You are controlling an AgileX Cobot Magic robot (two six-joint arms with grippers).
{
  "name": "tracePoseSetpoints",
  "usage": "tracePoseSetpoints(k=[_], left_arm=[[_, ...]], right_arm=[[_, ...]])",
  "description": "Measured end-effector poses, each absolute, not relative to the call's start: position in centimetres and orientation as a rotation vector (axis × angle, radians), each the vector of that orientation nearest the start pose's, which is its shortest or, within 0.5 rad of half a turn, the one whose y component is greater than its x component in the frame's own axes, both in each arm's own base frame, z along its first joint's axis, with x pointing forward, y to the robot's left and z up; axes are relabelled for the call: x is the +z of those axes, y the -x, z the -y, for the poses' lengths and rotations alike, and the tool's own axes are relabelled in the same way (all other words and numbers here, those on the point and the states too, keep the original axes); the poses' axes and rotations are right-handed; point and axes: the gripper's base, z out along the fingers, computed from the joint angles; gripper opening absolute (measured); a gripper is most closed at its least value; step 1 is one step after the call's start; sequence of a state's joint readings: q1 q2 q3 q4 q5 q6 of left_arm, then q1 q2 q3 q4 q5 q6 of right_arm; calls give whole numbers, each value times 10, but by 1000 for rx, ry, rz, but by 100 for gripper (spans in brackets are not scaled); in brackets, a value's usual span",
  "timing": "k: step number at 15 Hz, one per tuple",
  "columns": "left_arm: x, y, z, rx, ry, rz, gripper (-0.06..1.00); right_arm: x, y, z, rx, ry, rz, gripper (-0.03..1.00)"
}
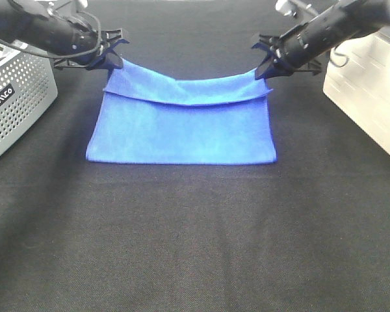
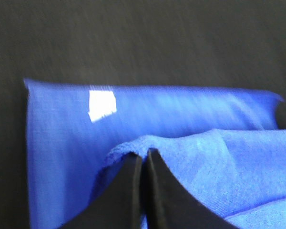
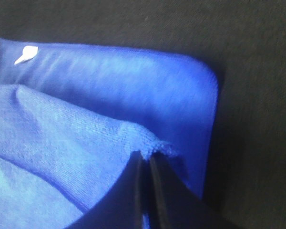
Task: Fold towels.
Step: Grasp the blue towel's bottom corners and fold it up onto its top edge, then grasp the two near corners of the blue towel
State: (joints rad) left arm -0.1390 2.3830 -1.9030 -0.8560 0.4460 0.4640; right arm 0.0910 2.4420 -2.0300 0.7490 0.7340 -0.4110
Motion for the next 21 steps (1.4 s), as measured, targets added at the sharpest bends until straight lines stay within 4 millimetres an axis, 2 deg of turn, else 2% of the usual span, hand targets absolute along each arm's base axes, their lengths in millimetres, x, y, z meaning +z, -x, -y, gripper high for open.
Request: tracePoseSetpoints(k=[4,5,7,8,9,10,11,12,13,16,19,21], left_arm=[[130,-553,99,-537,116,-2214,0],[130,-553,99,-537,116,-2214,0],[117,-559,99,-523,124,-2208,0],[111,-560,99,-522,124,-2215,3],[112,-560,99,-520,121,-2215,14],[112,-560,99,-515,112,-2213,28],[112,-559,99,-515,101,-2220,44],[112,-558,100,-522,82,-2238,60],[113,-557,101,-528,64,-2251,70],[119,-548,100,-597,-24,-2350,75],[121,-533,101,-680,-124,-2505,74],[124,-525,102,-720,-113,-2594,72]], right_arm=[[127,-557,-91,675,104,-2419,0],[127,-557,-91,675,104,-2419,0],[115,-562,-90,650,100,-2412,1],[110,-563,-89,640,95,-2410,11],[111,-563,-89,638,93,-2407,26],[111,-564,-89,637,93,-2405,45],[112,-564,-89,638,94,-2404,58],[111,-562,-90,650,104,-2421,67],[109,-559,-91,662,129,-2452,71],[120,-545,-95,729,235,-2562,73],[136,-532,-97,791,247,-2674,73],[140,-525,-97,825,235,-2743,73]])
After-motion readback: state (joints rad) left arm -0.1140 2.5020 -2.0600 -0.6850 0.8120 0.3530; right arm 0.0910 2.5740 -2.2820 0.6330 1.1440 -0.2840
